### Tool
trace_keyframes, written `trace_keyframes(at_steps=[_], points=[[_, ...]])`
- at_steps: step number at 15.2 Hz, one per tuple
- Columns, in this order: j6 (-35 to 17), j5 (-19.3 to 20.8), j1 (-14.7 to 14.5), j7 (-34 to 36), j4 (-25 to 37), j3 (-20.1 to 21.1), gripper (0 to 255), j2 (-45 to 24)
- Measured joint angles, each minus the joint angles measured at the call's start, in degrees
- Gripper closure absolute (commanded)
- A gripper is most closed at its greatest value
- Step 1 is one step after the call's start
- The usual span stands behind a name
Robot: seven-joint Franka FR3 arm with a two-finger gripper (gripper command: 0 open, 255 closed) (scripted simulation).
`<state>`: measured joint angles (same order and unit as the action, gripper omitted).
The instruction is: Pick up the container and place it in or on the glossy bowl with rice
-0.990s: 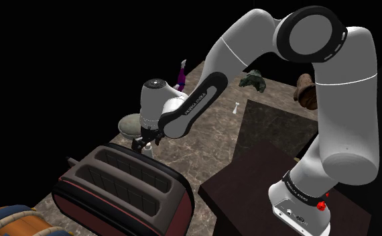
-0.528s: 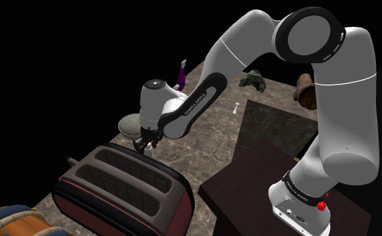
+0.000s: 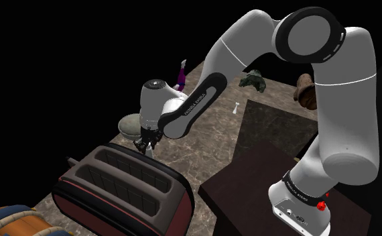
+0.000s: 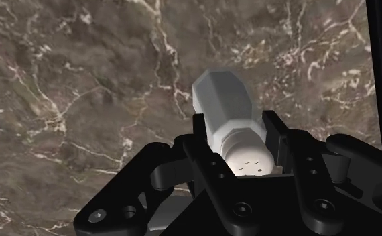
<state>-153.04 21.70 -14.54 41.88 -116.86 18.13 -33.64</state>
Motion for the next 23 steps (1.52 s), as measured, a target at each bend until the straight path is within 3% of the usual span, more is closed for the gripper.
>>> trace_keyframes(at_steps=[23], points=[[11.48, -7.97, 4.82, -5.68, -0.78, 6.26, 255, 12.71]])
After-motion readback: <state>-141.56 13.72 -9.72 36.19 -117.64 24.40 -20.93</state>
